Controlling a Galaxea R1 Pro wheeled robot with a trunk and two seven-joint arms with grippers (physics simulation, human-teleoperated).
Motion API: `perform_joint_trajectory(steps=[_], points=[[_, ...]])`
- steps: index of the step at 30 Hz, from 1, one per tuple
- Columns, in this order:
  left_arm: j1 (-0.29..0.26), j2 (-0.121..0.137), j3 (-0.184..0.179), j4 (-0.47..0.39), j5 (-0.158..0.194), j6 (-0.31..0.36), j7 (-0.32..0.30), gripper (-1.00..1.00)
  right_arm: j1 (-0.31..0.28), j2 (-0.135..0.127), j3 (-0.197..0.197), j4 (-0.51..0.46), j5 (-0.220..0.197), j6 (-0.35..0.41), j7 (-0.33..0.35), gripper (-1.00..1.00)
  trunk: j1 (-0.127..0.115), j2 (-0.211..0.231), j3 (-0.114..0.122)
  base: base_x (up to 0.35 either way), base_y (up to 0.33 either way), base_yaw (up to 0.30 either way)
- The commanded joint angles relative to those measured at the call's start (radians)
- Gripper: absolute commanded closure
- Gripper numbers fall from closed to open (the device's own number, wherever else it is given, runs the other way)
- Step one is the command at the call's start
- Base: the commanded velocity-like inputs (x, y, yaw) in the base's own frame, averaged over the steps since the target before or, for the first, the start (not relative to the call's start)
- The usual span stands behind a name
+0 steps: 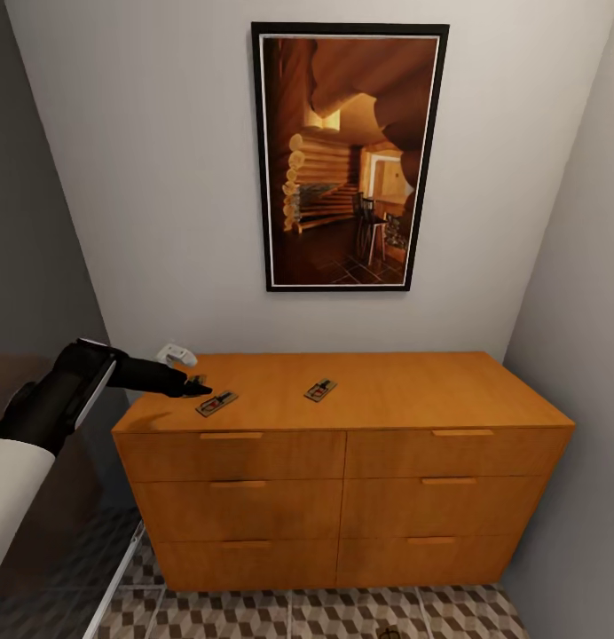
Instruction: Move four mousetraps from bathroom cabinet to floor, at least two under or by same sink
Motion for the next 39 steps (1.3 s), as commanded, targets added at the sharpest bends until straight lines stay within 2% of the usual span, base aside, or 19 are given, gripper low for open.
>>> perform_joint_trajectory(steps=[1, 11, 19, 31, 39], points=[[-0.001, 0.0, -0.001, -0.001, -0.008, 0.004, -0.007, -1.0, -0.001, 0.0, 0.001, 0.001, 0.008, -0.002, -0.006, 1.0, 0.0, -0.001, -0.001, 0.0, 0.0, 0.0], [-0.001, 0.001, -0.001, 0.0, -0.01, 0.004, -0.007, -1.0, -0.001, 0.0, 0.001, 0.001, 0.008, -0.002, -0.005, 1.0, 0.0, -0.001, -0.001, 0.0, 0.0, 0.0], [-0.001, 0.025, -0.001, 0.0, -0.01, 0.004, -0.007, -1.0, -0.001, 0.001, 0.001, 0.001, 0.008, -0.002, -0.005, 1.0, 0.0, -0.001, -0.001, 0.0, 0.0, 0.0], [-0.001, 0.026, -0.002, 0.0, -0.011, 0.004, -0.006, -1.0, -0.001, 0.001, 0.001, 0.001, 0.008, -0.002, -0.005, 1.0, 0.0, -0.001, -0.001, 0.005, 0.0, 0.0], [-0.001, 0.025, -0.006, 0.0, -0.012, 0.004, -0.006, -1.0, 0.0, 0.001, 0.001, 0.001, 0.008, -0.002, -0.005, 1.0, 0.0, -0.001, -0.001, 0.129, 0.0, 0.0]])
